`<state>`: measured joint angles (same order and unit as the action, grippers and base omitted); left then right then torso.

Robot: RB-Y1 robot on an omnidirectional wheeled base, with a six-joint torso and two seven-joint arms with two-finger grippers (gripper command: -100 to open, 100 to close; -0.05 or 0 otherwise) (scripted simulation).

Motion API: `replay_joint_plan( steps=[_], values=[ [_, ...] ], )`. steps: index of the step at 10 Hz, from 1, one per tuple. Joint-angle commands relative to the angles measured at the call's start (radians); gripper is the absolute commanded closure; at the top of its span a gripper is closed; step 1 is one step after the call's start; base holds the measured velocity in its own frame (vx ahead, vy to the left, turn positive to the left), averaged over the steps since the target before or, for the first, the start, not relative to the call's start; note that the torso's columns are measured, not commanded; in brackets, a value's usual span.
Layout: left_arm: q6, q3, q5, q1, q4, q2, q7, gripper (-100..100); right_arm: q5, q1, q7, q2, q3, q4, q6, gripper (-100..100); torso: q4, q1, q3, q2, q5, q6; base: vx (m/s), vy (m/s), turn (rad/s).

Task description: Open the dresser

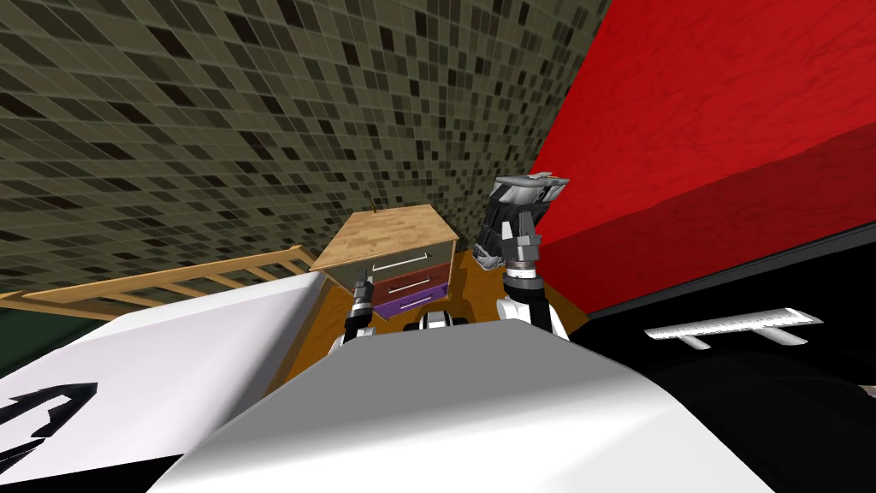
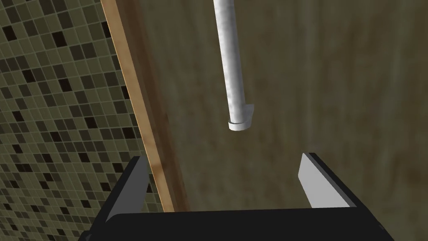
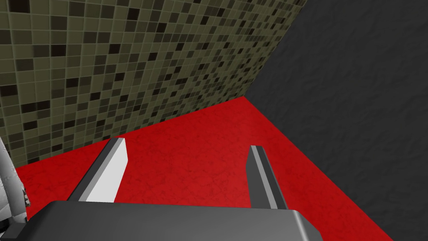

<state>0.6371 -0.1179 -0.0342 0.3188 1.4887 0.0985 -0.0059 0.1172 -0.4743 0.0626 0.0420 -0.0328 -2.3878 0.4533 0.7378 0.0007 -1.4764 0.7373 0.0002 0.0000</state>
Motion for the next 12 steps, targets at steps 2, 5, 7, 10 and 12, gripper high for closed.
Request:
replay_joint_plan(
  steps=[2,5,7,10,12],
  values=[
    [0.017,-0.006,0.005,-0.009,-0.055,-0.074,-0.001,-100,0.0,0.0,0.0,0.0,0.0,0.0,0.0,0,0.0,0.0,0.001,0.001,0.0,0.0,0.032,-0.05,0.017],
    [-0.004,-0.009,0.007,-0.014,-0.039,-0.079,0.002,-100,0.0,0.0,0.0,0.0,0.0,0.0,0.0,0,0.001,0.001,0.001,0.002,0.0,0.0,0.019,-0.02,0.001],
    [-0.007,-0.01,0.007,-0.013,-0.034,-0.077,0.003,-100,0.0,0.0,0.0,0.0,0.0,0.0,0.0,0,0.0,0.001,-0.001,-0.001,0.0,0.0,0.04,0.005,-0.005],
    [-0.005,-0.003,0.005,0.0,-0.022,-0.077,0.006,100,0.0,0.0,0.0,0.0,0.0,0.0,0.0,0,-0.001,0.001,0.001,0.0,0.001,0.001,-0.057,-0.005,0.013],
    [-0.015,0.0,0.004,0.008,-0.005,-0.076,0.009,100,0.0,0.0,0.0,0.0,0.0,0.0,0.0,0,0.001,-0.001,0.003,0.004,0.0,0.0,-0.187,-0.053,0.013]
  ],
)
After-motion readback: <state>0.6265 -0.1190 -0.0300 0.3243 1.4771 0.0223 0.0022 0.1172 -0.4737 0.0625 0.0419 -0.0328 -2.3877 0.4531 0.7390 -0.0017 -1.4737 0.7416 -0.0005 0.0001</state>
